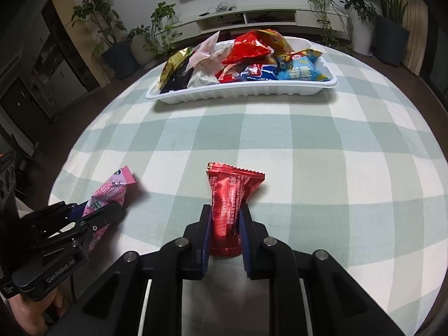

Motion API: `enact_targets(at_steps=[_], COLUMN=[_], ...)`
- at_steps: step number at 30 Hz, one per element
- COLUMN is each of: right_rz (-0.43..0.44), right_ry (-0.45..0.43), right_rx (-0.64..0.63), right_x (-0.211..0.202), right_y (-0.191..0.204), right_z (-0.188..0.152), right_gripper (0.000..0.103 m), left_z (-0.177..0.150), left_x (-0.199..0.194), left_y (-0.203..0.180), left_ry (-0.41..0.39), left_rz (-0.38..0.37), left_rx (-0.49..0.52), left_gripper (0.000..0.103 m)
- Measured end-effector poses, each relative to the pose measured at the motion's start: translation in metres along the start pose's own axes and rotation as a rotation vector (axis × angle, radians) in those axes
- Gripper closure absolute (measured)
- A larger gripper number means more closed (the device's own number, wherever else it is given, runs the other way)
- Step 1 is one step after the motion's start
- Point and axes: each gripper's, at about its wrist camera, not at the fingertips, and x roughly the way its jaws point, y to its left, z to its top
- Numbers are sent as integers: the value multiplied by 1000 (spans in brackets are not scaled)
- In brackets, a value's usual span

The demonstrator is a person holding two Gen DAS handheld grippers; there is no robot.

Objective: Organize snacks
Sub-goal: 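Lift the pink packet and red packet and carry both toward the tray, then lower the pink packet and red packet into the tray, open both grippers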

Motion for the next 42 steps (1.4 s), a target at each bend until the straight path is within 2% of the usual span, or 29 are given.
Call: enact_targets(at_steps=[6, 8, 12, 19, 25, 31, 34, 42], right_rz=[67, 83, 91, 50, 23, 43, 38, 25], right_ry=[-35, -49, -86, -165, -222, -199, -174, -76], right_rx=[62, 84, 124, 160, 93, 34, 5, 44], right_x=[-19, -26, -40, -70, -83, -55, -36, 21], right_y=[-16, -22, -42, -84, -88, -76, -68, -74], right_z=[2, 4, 15, 55, 109, 168, 187, 208], right_gripper=[83, 83, 83, 83, 83, 83, 83, 83], left_z=[9, 16, 38, 103, 166, 220, 240, 255], left_x=[-9, -14, -23, -35, -20, 13, 37, 102], left_y=[-2, 1, 7, 13, 17, 9, 3, -11], left_ry=[-22, -34, -61, -124, -135, -124, -107, -45], left_rz=[-74, -115, -147, -158, -166, -168, -167, -166], left_rx=[-36, -68, -89, -82, -86, -81, -80, -66], left_gripper=[84, 84, 84, 84, 84, 84, 84, 84])
